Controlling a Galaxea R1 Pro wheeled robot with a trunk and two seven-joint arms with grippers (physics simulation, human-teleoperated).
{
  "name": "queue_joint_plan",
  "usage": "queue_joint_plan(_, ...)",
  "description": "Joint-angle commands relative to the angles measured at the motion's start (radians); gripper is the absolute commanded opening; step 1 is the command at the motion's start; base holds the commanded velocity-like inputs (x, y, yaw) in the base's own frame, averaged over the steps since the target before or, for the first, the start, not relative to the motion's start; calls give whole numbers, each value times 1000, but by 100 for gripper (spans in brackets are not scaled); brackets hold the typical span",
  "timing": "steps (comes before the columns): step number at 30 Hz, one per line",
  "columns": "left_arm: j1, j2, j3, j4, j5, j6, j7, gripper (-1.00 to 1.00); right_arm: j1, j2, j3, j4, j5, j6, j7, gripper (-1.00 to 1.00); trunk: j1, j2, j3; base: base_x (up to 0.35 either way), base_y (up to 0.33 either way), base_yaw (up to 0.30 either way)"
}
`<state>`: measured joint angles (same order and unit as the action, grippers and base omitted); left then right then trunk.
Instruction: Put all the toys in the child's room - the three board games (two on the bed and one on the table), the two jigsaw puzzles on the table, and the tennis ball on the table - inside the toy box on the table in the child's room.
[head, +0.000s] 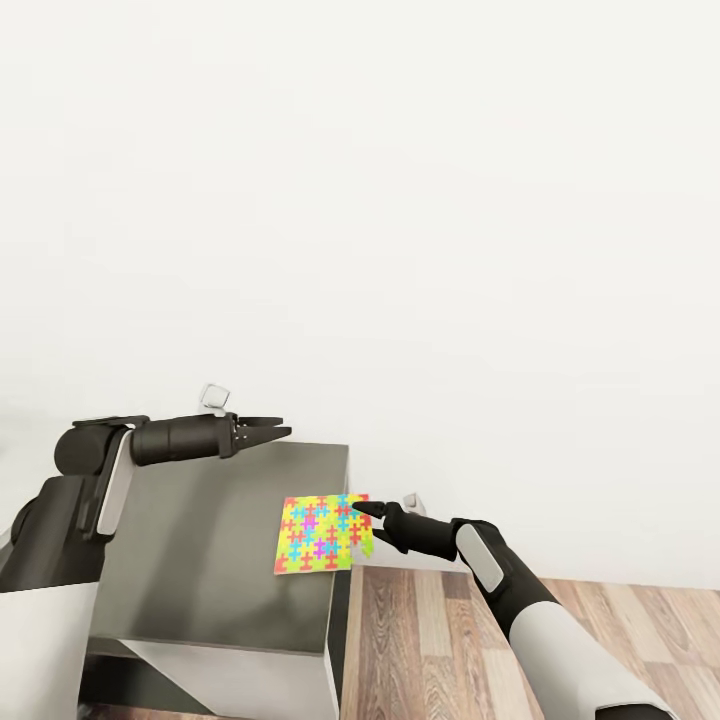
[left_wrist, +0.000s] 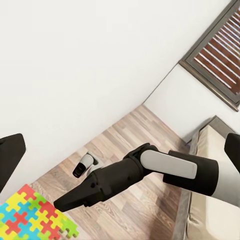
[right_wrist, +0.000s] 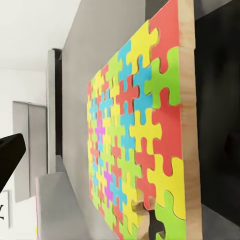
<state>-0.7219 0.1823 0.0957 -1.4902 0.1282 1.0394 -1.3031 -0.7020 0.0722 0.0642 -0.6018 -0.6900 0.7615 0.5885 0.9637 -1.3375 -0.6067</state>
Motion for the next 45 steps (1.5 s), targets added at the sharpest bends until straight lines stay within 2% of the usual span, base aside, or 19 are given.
queue_joint_plan(1, -1, 0, 0, 0, 2, 8, -1, 100, -1, 0, 0, 0, -2, 4, 0, 100, 0, -1, -1, 0, 1, 12)
queue_joint_plan(37, 0, 0, 10, -1, 4, 8, -2, 100, -1, -2, 0, 4, -3, 9, -4, 100, 0, -1, 5, 0, 0, 31)
queue_joint_plan(40, -1, 1, 9, -1, 4, 8, -2, 100, -1, -2, -9, 6, -4, 9, -5, 100, 0, -1, 5, 0, 0, 0)
queue_joint_plan(41, 0, 1, 9, -1, 4, 8, -2, 100, -1, -1, -16, 6, -5, 10, -5, -100, 0, -1, 5, 0, 0, 0)
queue_joint_plan(45, 0, 1, 10, -1, 4, 8, -2, 100, -1, -1, -32, 7, -6, 10, -4, -100, 0, -1, 5, 0, 0, 0)
